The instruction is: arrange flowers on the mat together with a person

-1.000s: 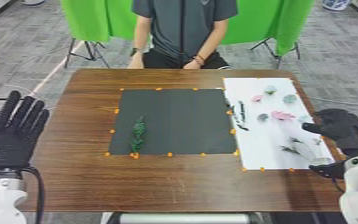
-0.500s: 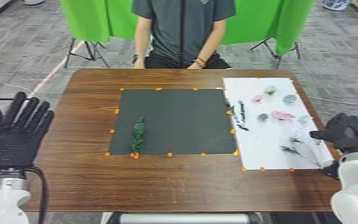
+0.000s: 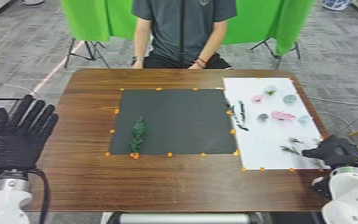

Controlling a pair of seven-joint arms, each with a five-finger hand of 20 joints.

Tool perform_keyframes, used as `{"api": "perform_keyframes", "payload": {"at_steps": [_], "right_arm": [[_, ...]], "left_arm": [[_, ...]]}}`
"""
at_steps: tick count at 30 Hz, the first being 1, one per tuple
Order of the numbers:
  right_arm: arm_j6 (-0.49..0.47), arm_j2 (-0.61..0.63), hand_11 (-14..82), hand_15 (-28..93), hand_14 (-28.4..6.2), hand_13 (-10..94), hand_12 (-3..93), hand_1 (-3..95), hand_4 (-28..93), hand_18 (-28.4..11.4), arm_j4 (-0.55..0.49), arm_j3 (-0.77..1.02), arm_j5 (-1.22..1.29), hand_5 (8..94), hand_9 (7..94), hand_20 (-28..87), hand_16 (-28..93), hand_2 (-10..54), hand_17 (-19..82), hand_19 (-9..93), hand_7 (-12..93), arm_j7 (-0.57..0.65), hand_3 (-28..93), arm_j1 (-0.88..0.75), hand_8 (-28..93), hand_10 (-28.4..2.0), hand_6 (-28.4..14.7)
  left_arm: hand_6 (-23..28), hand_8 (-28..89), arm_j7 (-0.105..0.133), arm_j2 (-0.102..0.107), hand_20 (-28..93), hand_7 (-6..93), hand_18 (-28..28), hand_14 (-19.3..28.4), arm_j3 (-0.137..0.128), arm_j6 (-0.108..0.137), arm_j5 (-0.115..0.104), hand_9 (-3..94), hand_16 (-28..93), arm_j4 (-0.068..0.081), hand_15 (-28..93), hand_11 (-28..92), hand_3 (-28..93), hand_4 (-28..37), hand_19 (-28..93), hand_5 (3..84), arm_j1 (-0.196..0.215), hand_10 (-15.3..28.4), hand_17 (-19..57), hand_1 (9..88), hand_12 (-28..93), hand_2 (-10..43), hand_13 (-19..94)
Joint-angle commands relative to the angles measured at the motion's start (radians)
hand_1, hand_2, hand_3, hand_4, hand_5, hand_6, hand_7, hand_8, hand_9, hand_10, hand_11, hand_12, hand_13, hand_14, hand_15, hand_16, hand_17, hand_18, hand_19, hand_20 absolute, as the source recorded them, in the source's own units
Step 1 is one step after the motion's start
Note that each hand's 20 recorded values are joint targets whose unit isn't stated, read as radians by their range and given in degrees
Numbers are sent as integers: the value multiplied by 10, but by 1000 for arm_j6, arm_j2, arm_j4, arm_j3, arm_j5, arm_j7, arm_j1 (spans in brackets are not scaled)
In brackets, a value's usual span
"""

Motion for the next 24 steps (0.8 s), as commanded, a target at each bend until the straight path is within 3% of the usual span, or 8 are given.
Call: {"api": "perform_keyframes", "payload": {"at_steps": [1,6,12,16,24], "right_arm": [[127,-1,587,757,-167,542,558,489,-278,-224,31,-34,88,685,624,361,545,-95,263,741,370,58,668,-18,36,-127,-14],[195,10,527,756,-159,572,626,539,-280,-222,32,-45,125,680,661,353,525,-95,280,751,467,79,701,-7,101,-110,-5],[311,31,526,760,-159,591,633,534,-281,-226,-6,-73,203,682,676,356,526,-95,291,766,478,141,731,22,114,-110,-4],[368,39,531,765,-165,599,633,516,-248,-235,-68,-74,383,682,682,357,525,-95,296,781,489,203,755,57,142,-115,-10],[409,60,545,775,-173,610,626,506,-204,-250,-131,-151,405,684,693,355,522,-95,303,806,498,196,763,131,161,-124,-20]], "left_arm": [[73,-92,-20,-4,93,73,102,128,0,12,16,364,-62,8,185,155,714,-283,220,424,7,136,-15,249,43,152,276],[73,-92,-24,-3,91,72,102,126,3,7,11,361,-63,10,184,154,713,-283,220,423,5,135,-15,250,42,153,274],[73,-91,-36,1,91,71,102,127,7,8,3,359,-62,13,184,155,714,-283,221,422,5,134,-16,250,42,152,274],[73,-91,-39,5,90,72,102,127,9,11,-4,359,-62,13,185,154,715,-283,221,422,3,135,-16,251,42,151,274],[72,-91,-43,13,90,72,102,121,17,3,-2,345,-63,13,181,156,716,-283,222,419,-3,131,-17,252,42,149,263]]}}
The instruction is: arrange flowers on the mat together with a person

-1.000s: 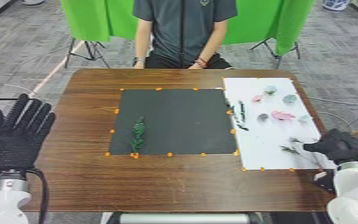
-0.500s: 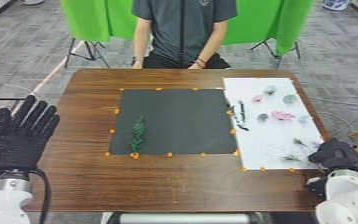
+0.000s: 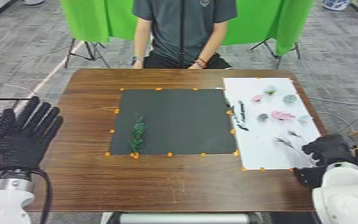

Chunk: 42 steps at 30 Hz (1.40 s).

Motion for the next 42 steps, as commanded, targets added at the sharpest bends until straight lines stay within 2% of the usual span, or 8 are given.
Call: {"api": "perform_keyframes", "payload": {"at_steps": [1,5,14,16,17,19,28,42], "right_arm": [[51,24,545,775,-173,612,625,506,-201,-251,-61,-94,-50,685,694,354,521,-95,304,808,497,-15,763,94,160,-124,-20],[143,5,548,777,-173,615,621,507,-194,-254,-38,-200,-16,693,699,351,519,-95,309,814,492,-12,760,194,160,-126,-22],[198,-52,554,779,-176,617,614,510,-188,-266,90,-514,-178,709,704,339,514,-95,319,830,473,45,755,450,162,-130,-25],[205,-70,554,779,-178,616,612,511,-189,-270,115,-564,-197,714,704,333,512,-95,322,836,469,59,753,479,163,-132,-28],[202,-80,554,780,-179,616,612,512,-189,-272,117,-580,-182,715,704,330,511,-95,322,838,468,73,753,488,164,-132,-28],[187,-106,554,781,-182,616,611,514,-191,-277,136,-620,-192,718,704,322,508,-95,325,845,465,88,752,511,167,-134,-28],[98,-217,552,786,-192,619,605,526,-204,-283,231,-758,-158,722,703,290,495,-95,327,866,455,138,752,601,171,-139,-32],[58,-300,557,792,-199,634,602,535,-214,-284,357,-924,-113,726,702,270,488,-95,335,891,448,200,747,697,169,-148,-36]], "left_arm": [[72,-91,-17,7,90,72,102,121,9,2,-5,345,-63,4,181,156,716,-283,222,419,0,131,-17,252,41,149,263],[72,-91,-19,11,91,72,102,121,12,0,-5,344,-63,5,181,156,716,-283,223,419,-6,130,-17,253,41,148,263],[73,-91,-29,19,90,71,100,120,23,9,-7,344,-63,6,183,155,715,-283,220,420,-23,130,-16,254,42,147,264],[72,-91,-33,23,90,71,100,120,29,28,-8,345,-64,4,182,155,715,-283,220,420,-30,130,-17,254,42,147,264],[73,-90,-31,26,90,73,100,120,37,64,-20,345,-63,0,183,156,714,-283,221,423,-40,130,-17,255,42,147,264],[75,-90,-25,26,91,77,100,122,42,51,-34,353,-63,5,186,161,716,-283,222,427,-43,134,-16,254,44,147,270],[77,-93,-30,33,92,78,101,122,53,66,-35,358,-65,6,190,163,721,-283,229,433,-48,135,-16,254,44,147,275],[76,-92,-22,49,91,83,102,122,91,58,-55,362,-67,17,191,166,723,-283,231,433,-74,135,-16,257,46,142,280]]}}
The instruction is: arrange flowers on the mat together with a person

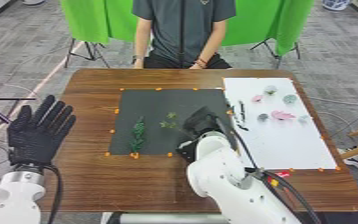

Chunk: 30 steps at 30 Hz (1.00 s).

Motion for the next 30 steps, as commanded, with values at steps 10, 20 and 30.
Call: {"api": "perform_keyframes", "payload": {"at_steps": [10,20,30], "right_arm": [[-16,-47,576,794,-214,608,562,492,-208,-284,21,-80,23,648,675,250,481,-95,319,895,431,27,728,28,126,-168,-57],[21,-19,583,799,-217,601,536,451,-210,-284,-21,-60,28,631,657,221,465,-95,313,906,256,-5,764,10,-92,-175,-101],[2,19,579,795,-212,625,498,427,-204,-284,-98,-30,74,633,688,223,471,-95,323,913,134,-31,770,-27,-116,-175,-106]], "left_arm": [[77,-91,-9,6,90,83,102,122,39,-9,-32,364,-66,23,192,169,724,-283,230,435,-22,136,-16,258,49,140,281],[78,-90,-10,-2,90,84,102,123,37,-23,-32,365,-65,28,193,171,725,-283,230,435,-18,136,-16,271,53,126,282],[78,-90,-12,-13,91,85,102,123,35,-25,-35,365,-66,31,192,170,722,-283,228,435,-17,136,-15,275,53,127,283]]}}
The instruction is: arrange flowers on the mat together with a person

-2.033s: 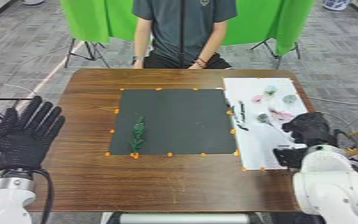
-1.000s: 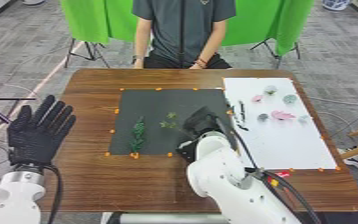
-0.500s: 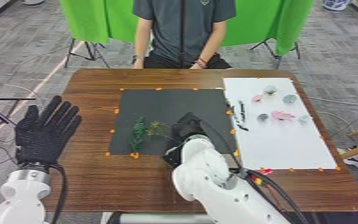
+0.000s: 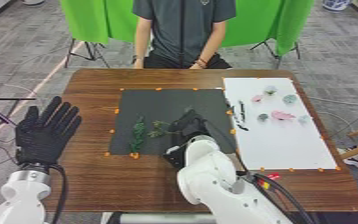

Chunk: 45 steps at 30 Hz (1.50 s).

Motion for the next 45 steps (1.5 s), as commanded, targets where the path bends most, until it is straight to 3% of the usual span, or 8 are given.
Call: {"api": "perform_keyframes", "payload": {"at_steps": [1,6,10,17,21,28,45], "right_arm": [[-31,36,577,792,-213,627,492,422,-202,-284,-75,25,47,636,691,224,472,-95,325,913,124,-20,771,-36,-116,-176,-110],[-93,39,564,781,-217,644,412,383,-184,-284,-106,44,85,652,714,230,474,-66,334,911,87,-33,769,-52,-113,-188,-130],[-102,44,555,779,-215,649,408,358,-182,-284,-112,50,102,568,728,231,479,-28,338,913,75,-30,767,-59,-111,-183,-126],[-115,74,542,779,-218,643,401,297,-181,-284,-129,71,82,553,726,226,481,57,335,917,67,-31,764,-93,-108,-184,-146],[-130,89,543,780,-220,643,399,289,-181,-284,-146,83,77,559,724,223,479,67,333,919,66,-30,767,-119,-105,-184,-150],[-166,92,545,780,-221,641,396,285,-180,-284,-138,81,85,569,722,219,479,72,331,921,66,-15,766,-129,-103,-185,-149],[-232,84,542,781,-222,642,394,284,-177,-284,-177,54,129,609,732,213,474,78,330,925,69,-22,760,-152,-99,-186,-145]], "left_arm": [[78,-90,-10,-19,92,84,102,123,-2,-8,-8,365,-66,7,192,170,722,-283,228,435,11,136,-15,274,54,127,283],[78,-90,-7,-22,92,85,102,123,-4,-5,-11,366,-66,7,192,170,721,-283,229,435,13,136,-15,273,54,129,284],[78,-90,-11,-23,92,85,102,124,-2,-9,-8,367,-66,10,193,172,721,-283,229,436,7,136,-15,272,55,131,284],[78,-90,-7,-29,92,86,102,124,-14,-1,-11,369,-66,2,194,174,723,-283,229,436,25,138,-15,269,55,133,284],[78,-91,-2,-31,92,86,102,124,-25,1,-10,369,-66,-4,194,172,723,-283,230,437,40,138,-15,268,55,134,285],[78,-90,-10,-33,92,85,102,125,-14,-7,-8,371,-66,3,195,175,724,-283,230,437,26,138,-15,267,56,135,285],[78,-91,-17,-19,92,86,102,125,-12,2,-9,372,-67,6,195,174,725,-283,231,437,17,138,-15,265,55,137,285]]}}
